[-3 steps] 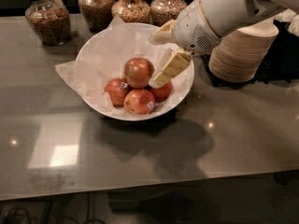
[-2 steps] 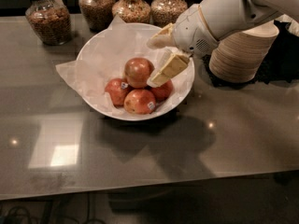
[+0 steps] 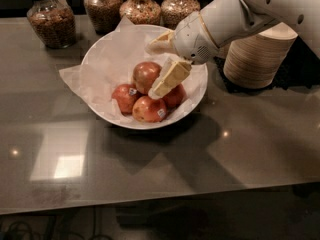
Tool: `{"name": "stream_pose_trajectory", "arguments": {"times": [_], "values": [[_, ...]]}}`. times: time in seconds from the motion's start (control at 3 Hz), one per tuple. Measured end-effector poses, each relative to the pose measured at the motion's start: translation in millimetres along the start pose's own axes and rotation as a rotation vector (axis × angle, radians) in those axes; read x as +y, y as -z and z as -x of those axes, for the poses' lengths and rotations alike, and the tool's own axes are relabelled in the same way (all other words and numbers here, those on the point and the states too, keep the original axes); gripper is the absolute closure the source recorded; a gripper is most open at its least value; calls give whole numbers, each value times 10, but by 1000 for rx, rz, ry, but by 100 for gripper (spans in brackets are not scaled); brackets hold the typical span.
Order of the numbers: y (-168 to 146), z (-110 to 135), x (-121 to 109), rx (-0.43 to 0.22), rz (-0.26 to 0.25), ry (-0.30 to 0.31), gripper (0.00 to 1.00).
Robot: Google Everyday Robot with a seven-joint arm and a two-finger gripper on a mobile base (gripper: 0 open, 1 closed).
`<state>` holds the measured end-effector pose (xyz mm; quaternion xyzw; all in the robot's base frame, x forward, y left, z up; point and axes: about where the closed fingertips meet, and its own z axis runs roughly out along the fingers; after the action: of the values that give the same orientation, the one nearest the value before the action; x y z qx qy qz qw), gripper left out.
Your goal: Pick apple from white bowl
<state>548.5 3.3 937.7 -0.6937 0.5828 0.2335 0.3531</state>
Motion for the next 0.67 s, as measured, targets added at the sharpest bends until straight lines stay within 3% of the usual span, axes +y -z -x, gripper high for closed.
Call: {"name": "stream_pose_trajectory", "arguments": {"times": [0.67], "values": [[-316,5,17,-34,76,31,28]]}}
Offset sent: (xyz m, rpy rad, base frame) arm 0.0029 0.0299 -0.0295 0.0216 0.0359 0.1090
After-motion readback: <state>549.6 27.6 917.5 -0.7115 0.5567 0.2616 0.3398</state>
